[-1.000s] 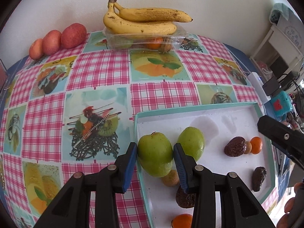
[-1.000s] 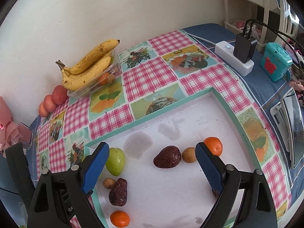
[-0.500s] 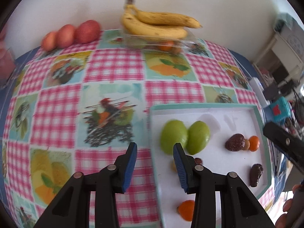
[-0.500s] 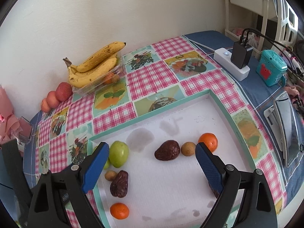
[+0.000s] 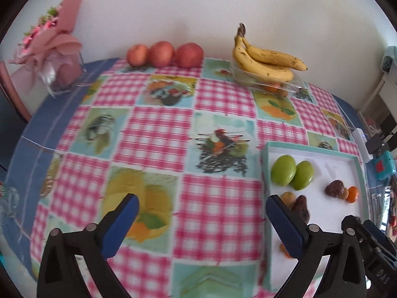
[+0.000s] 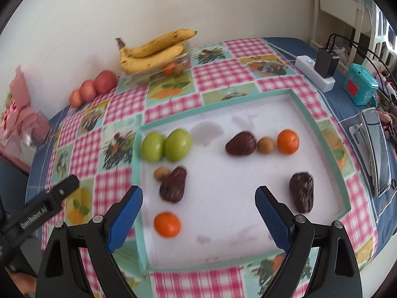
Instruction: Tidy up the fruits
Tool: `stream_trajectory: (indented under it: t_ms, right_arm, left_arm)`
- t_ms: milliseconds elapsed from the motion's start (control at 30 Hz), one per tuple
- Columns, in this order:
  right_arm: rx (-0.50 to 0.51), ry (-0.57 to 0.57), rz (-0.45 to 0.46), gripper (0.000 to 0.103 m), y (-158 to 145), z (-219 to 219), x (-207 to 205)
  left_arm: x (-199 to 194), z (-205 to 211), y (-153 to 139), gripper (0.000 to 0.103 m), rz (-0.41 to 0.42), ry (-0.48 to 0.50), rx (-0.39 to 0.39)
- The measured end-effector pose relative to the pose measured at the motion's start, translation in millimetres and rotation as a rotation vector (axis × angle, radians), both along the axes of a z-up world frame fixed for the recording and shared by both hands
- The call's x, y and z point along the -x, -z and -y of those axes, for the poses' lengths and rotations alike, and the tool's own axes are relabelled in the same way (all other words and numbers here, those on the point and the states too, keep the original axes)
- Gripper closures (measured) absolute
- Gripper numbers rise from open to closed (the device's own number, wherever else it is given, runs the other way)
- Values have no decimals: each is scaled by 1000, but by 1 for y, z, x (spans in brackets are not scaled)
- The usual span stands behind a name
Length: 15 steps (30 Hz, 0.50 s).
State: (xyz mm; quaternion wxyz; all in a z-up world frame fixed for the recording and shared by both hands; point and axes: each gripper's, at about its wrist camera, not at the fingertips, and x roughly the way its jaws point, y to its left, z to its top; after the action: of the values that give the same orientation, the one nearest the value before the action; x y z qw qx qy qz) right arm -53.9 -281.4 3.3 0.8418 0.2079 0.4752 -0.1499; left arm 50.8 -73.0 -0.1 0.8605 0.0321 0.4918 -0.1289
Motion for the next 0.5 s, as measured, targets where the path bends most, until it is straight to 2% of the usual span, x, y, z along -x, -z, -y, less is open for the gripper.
stream_trajectory:
  t_ms: [200,500]
  right_arm:
    - [-4,-45,-7,11,2,-24,18]
    - [18,-82,-18,11,1,-44,36]
  left_arm:
    - [36,-26,-12,0,59,43,-21]
    - [66,-47,-14,0,43,-4,-74]
